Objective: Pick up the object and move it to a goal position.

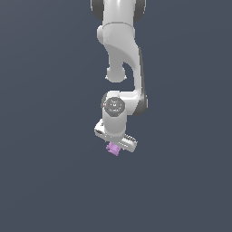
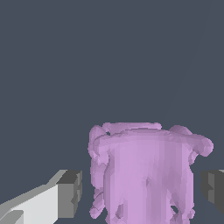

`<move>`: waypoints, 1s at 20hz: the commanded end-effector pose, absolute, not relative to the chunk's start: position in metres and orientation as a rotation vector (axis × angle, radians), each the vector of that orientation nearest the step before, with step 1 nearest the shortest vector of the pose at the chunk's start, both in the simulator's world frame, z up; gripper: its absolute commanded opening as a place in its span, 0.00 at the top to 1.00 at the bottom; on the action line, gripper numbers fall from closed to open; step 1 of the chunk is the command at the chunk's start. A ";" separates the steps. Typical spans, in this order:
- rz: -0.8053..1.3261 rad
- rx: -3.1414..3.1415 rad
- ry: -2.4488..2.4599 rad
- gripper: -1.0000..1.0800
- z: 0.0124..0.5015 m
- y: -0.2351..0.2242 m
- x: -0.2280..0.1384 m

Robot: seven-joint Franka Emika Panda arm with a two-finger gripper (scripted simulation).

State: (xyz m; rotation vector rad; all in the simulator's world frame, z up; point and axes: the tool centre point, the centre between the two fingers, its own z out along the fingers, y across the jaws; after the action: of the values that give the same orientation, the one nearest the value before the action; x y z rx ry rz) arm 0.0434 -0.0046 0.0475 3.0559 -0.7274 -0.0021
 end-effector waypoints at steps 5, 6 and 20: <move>0.000 3.056 -0.728 1.00 0.040 -0.004 0.045; 0.000 3.056 -0.728 1.00 0.040 -0.004 0.045; 0.000 3.056 -0.730 1.00 0.046 -0.001 0.043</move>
State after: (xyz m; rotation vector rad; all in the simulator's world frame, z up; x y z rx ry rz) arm 0.0436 -0.0033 0.0429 3.0550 -0.7304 -0.0012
